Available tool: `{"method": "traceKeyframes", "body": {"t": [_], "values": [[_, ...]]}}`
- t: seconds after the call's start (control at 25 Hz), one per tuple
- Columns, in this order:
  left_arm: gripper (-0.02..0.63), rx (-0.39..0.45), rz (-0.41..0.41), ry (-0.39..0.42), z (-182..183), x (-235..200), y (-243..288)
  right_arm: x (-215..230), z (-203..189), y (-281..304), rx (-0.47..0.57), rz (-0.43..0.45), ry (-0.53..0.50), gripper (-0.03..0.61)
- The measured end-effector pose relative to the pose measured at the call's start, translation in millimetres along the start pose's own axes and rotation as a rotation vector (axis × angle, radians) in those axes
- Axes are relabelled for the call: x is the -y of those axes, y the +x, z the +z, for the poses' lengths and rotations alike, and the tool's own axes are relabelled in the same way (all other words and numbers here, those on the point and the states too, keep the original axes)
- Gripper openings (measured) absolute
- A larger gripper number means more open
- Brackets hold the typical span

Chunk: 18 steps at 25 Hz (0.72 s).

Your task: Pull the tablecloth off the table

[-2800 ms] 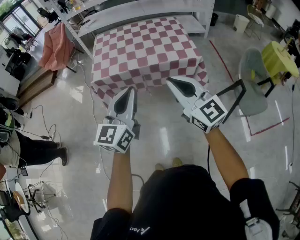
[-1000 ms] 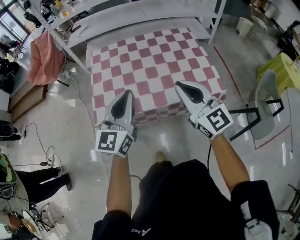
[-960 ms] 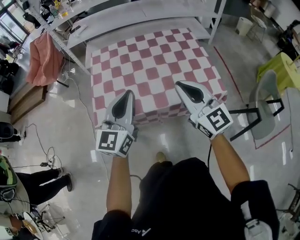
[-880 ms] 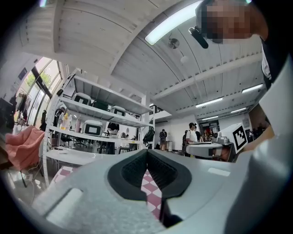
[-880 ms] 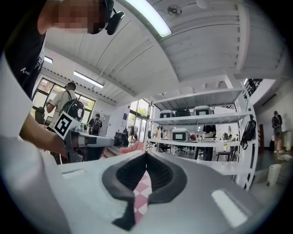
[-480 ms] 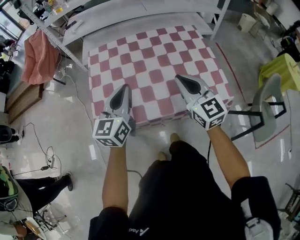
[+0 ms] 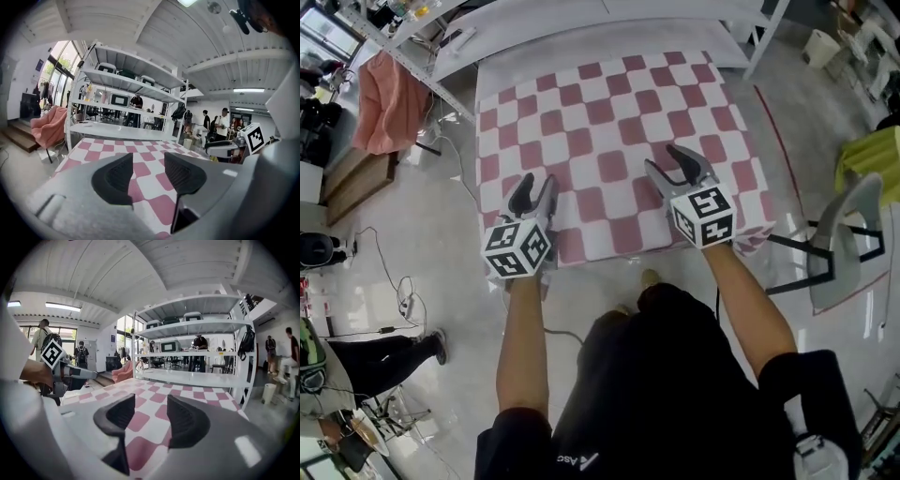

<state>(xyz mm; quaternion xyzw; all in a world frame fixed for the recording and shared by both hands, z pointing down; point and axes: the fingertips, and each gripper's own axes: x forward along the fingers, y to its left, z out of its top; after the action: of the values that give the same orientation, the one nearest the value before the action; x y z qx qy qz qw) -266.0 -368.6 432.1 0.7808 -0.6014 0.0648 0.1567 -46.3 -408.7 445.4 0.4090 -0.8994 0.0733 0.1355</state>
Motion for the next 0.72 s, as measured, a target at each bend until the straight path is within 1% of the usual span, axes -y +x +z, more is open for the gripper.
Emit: {"method": "traceKeyframes", "body": {"t": [0.12, 0.24, 0.32, 0.56, 0.72], "values": [[0.248, -0.082, 0.061, -0.007, -18.1, -12.8, 21.4, 24.5, -25.2, 14.3, -0.092, -0.021, 0.024, 0.236], [0.265, -0.156, 0.124, -0.024, -34.7, -29.3, 36.0, 44.1, -49.0, 26.8, -0.177, -0.044, 0.046, 0.261], [0.268, -0.206, 0.153, -0.030, -45.3, -38.7, 45.6, 55.3, -61.0, 35.3, -0.222, -0.055, 0.061, 0.265], [0.275, -0.353, 0.186, -0.023, -77.0, -64.8, 76.9, 83.0, -87.0, 64.0, -0.343, -0.097, 0.072, 0.279], [0.278, -0.443, 0.199, 0.000, -92.7, -78.5, 95.9, 101.6, -104.5, 80.6, -0.420, -0.128, 0.083, 0.285]]}}
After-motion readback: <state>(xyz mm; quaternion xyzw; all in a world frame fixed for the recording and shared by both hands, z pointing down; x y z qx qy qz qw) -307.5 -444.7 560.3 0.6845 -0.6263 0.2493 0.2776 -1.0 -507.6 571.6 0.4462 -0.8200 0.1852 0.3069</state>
